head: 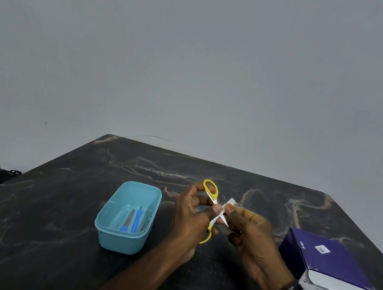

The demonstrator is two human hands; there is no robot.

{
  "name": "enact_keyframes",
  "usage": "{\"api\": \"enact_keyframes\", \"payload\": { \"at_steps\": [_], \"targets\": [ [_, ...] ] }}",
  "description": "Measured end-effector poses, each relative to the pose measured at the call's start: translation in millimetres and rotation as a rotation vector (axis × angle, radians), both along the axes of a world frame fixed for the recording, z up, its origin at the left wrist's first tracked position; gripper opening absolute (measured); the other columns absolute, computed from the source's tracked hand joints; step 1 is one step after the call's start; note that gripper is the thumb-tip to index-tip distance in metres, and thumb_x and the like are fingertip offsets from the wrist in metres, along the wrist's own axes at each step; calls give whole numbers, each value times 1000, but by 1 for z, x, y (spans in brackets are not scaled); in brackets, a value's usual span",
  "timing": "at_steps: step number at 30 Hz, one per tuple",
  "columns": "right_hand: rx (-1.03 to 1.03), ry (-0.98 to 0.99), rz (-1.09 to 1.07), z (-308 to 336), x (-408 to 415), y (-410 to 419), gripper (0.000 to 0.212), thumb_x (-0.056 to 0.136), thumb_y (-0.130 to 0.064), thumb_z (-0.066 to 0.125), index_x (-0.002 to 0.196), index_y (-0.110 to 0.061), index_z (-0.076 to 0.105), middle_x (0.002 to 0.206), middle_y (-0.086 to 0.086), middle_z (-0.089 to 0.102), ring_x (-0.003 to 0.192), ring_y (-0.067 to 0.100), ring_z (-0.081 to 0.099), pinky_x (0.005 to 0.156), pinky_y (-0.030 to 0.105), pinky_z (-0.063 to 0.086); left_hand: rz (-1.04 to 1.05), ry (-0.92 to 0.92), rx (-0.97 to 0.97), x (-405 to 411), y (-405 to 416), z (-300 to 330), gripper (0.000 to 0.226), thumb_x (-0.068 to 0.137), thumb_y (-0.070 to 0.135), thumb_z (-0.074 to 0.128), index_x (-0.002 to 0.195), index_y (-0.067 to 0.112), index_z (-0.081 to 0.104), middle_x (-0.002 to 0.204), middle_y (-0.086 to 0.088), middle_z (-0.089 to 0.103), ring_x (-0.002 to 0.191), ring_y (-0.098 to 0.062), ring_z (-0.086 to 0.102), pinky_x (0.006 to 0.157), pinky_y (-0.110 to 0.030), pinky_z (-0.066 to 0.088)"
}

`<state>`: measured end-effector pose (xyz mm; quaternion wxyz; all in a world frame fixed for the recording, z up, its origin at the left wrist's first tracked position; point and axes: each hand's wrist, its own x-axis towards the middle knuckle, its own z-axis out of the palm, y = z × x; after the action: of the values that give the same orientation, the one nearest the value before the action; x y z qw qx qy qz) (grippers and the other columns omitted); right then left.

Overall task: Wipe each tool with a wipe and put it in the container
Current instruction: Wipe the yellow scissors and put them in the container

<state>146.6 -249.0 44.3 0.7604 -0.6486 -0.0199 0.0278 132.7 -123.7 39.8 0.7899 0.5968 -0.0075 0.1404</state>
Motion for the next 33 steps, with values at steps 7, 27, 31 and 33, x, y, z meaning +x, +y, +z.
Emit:
{"api": "enact_keyframes", "payload": {
  "at_steps": [7, 27, 31, 33],
  "targets": [
    [42, -21, -71, 6, -1, -4, 18, 88, -16, 64, 86, 1, 71, 58, 5, 55, 46, 7, 45, 40, 19, 37, -21, -5, -8, -1, 0, 0, 31, 83, -1, 70, 105, 19, 62, 91, -11, 71, 61, -24, 69, 48, -29, 53],
    [-89, -150, -200, 2, 5, -7, 17, 92, -15, 60, 82, -8, 72, 66, 3, 60, 56, 10, 45, 49, 23, 36, -75, 129, 12, 1, 5, 6, 14, 89, -1, 63, 101, 3, 62, 72, -7, 70, 55, -16, 60, 47, -25, 49],
    [-498, -392, -130, 1, 7, -10, 25, 92, -14, 60, 69, -14, 70, 49, -8, 58, 47, 0, 49, 52, 22, 40, -2, 130, 23, 6, 12, 7, 12, 89, -2, 62, 97, 6, 64, 67, -5, 67, 49, -13, 56, 45, -23, 48],
    [-580, -425, -76, -3, 8, -7, 27, 92, -16, 61, 66, -10, 68, 50, -3, 56, 49, 4, 49, 54, 30, 41, 19, 125, 32, 7, 14, 7, 12, 89, -2, 62, 94, 9, 64, 65, -3, 66, 48, -12, 55, 44, -23, 48]
  ]
}}
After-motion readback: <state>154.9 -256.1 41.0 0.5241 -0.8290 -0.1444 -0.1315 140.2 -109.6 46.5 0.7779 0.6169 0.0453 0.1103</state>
